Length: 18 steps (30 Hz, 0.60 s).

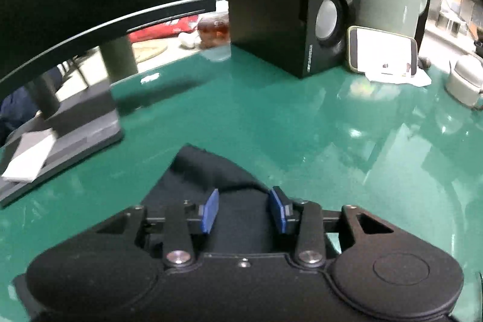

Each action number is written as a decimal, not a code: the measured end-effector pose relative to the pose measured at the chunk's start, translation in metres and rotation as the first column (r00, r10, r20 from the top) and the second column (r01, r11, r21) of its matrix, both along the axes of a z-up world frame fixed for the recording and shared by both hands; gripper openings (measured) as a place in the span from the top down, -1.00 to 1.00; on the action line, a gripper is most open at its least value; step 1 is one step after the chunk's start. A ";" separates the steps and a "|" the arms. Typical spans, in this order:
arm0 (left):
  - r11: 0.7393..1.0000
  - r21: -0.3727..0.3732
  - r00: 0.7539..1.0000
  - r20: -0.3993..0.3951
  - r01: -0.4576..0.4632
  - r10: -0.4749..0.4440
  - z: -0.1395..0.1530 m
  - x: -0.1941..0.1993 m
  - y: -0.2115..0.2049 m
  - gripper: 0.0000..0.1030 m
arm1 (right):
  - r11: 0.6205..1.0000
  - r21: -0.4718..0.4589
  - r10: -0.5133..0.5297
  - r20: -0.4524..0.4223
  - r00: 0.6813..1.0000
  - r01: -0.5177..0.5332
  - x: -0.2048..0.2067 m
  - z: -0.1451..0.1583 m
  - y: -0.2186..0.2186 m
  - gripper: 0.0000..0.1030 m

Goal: Fold clothes

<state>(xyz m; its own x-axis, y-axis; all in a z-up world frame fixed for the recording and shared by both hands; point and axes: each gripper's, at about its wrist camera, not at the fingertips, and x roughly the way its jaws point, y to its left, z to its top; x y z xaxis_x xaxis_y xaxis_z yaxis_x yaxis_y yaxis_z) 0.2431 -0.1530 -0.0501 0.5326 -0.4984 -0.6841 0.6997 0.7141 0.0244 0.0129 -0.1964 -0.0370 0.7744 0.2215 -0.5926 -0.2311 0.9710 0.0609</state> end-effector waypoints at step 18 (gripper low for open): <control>0.992 -0.124 0.995 0.096 -0.018 0.030 0.045 -0.055 0.046 -0.65 | 0.997 0.040 -0.067 -0.011 0.998 0.067 0.008 0.001 -0.008 0.04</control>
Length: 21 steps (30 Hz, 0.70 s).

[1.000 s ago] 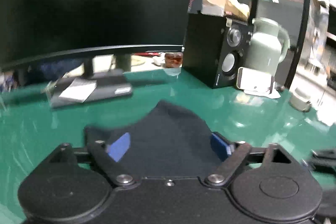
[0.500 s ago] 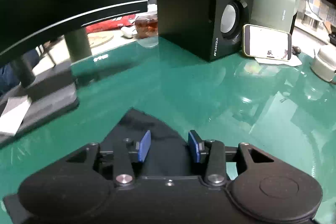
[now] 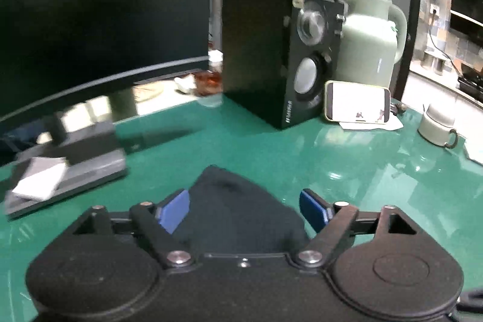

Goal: Fold clothes

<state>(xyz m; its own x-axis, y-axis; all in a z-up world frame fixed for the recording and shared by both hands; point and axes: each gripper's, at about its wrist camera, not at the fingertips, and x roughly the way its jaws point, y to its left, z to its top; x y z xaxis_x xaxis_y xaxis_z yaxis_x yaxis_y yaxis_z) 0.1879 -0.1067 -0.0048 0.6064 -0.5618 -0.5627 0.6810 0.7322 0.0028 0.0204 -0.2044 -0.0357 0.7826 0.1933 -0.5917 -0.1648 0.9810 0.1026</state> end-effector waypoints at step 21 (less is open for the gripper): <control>0.973 -0.035 0.970 -0.092 -0.228 0.224 -0.013 -0.010 0.118 -0.02 | 0.996 0.023 0.083 0.090 0.992 -0.085 -0.026 0.022 0.043 0.33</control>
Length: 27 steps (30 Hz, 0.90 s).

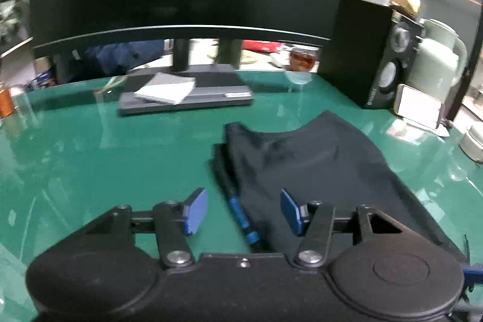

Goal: Fold clothes

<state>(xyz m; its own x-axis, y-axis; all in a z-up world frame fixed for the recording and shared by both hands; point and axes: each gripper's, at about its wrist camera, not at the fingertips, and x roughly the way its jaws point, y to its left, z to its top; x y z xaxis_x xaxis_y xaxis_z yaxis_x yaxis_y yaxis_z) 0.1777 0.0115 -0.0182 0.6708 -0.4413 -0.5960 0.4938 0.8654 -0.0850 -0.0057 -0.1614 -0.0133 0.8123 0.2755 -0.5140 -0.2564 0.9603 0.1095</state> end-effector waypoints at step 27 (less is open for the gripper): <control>0.980 0.194 0.999 0.004 -0.052 0.053 -0.031 0.039 -0.059 -0.14 | 0.982 -0.094 -0.169 -0.075 0.983 0.162 0.003 -0.024 -0.017 0.31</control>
